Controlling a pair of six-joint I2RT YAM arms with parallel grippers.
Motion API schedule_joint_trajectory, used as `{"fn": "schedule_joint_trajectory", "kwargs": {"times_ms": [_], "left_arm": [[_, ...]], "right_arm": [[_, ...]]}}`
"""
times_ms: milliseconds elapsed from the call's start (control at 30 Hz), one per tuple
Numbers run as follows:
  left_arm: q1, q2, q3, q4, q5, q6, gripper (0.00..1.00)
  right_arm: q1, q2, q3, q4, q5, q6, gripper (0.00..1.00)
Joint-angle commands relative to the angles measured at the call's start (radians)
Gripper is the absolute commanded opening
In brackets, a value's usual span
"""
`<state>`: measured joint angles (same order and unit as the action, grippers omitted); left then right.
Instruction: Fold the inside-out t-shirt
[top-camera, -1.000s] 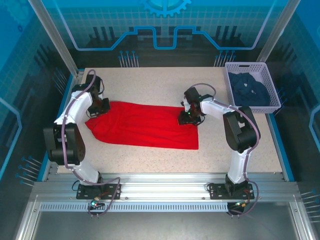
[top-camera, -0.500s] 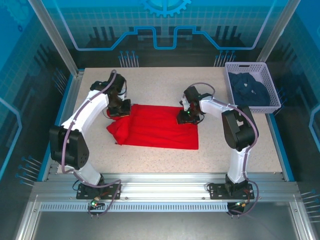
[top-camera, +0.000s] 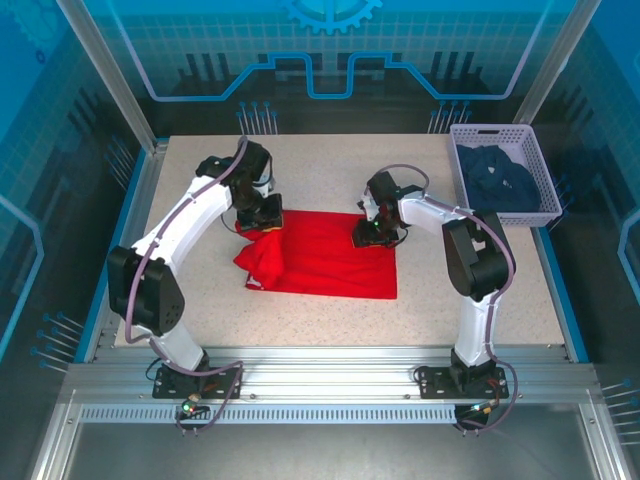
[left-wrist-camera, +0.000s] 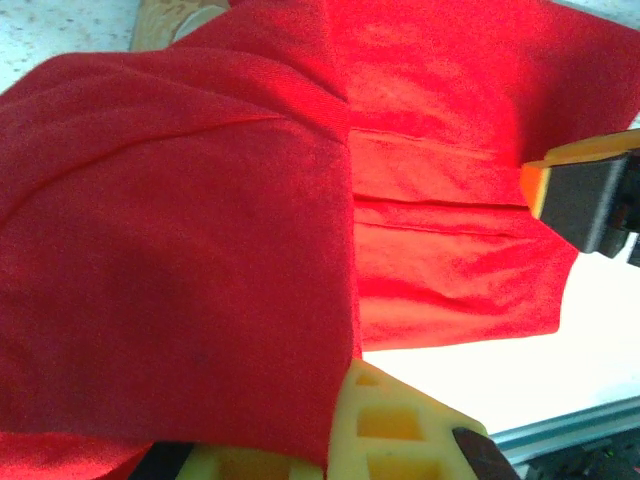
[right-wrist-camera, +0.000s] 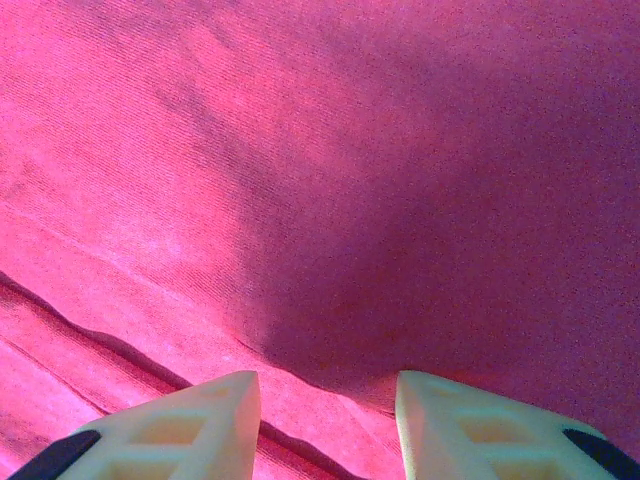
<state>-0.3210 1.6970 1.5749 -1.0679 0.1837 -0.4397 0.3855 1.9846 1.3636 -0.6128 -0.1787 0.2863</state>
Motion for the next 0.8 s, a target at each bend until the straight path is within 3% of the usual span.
{"fn": "schedule_joint_trajectory", "kwargs": {"times_ms": [0, 533, 767], "left_arm": [[-0.025, 0.021, 0.046, -0.010, 0.063, -0.038, 0.00], [-0.080, 0.120, 0.140, -0.007, 0.066, -0.073, 0.00], [-0.095, 0.142, 0.130, 0.011, 0.067, -0.076, 0.00]], "right_arm": [[-0.007, -0.013, 0.025, -0.033, -0.028, -0.018, 0.41], [-0.077, -0.184, -0.049, -0.058, -0.009, -0.024, 0.42], [-0.105, -0.190, -0.119, -0.068, 0.079, -0.018, 0.42]]}}
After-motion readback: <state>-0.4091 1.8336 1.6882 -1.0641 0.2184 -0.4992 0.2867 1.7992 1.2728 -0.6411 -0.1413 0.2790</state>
